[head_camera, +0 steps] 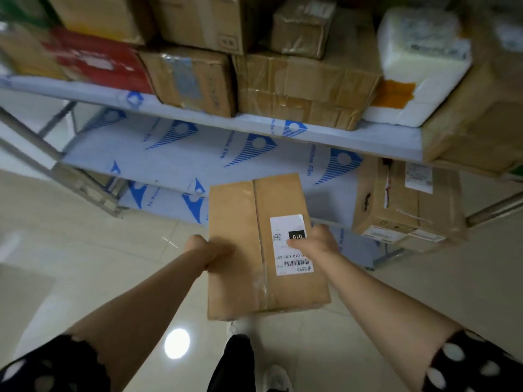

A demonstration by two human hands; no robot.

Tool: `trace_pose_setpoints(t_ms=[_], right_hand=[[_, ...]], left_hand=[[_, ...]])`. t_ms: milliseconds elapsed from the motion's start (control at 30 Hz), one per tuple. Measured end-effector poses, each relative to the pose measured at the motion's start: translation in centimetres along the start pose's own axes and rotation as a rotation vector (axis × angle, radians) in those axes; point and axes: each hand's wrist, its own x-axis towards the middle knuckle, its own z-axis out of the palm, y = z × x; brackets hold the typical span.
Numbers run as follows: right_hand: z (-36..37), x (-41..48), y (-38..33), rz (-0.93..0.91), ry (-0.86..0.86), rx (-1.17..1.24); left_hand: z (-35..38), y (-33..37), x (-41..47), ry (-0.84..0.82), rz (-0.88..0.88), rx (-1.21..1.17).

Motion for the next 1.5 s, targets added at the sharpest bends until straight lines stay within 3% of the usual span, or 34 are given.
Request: trace_pose_setpoints(t_ms=[233,467,633,933,1500], right_hand=[[4.6,-7.3,-7.3,-0.175,-0.097,-0.138],[14.0,-14.4,-15.7,-0.309,-0.125,-0.188],[26.0,-22.2,-23.2,-0.486,-0.186,-0.218],[49.8,-37.3,-34.2,-0.621,-0.353,-0.406],[91.6,-52.4,-51.7,-0.801,-0.687,-0.691]], left_hand=[[-9.7,-6.2,-4.6,0.106,-0.025,-0.196],[-21.4,-14.4,-6.3,0.217,-0.011,-0.369],[-32.5,-24.7,-7.2,0.308,-0.044,-0.557],[-52.5,-45.0,-7.7,0.463,-0.170,-0.691],[-79.9,-72.9,-3.0,0.689,-0.464,-0.913]])
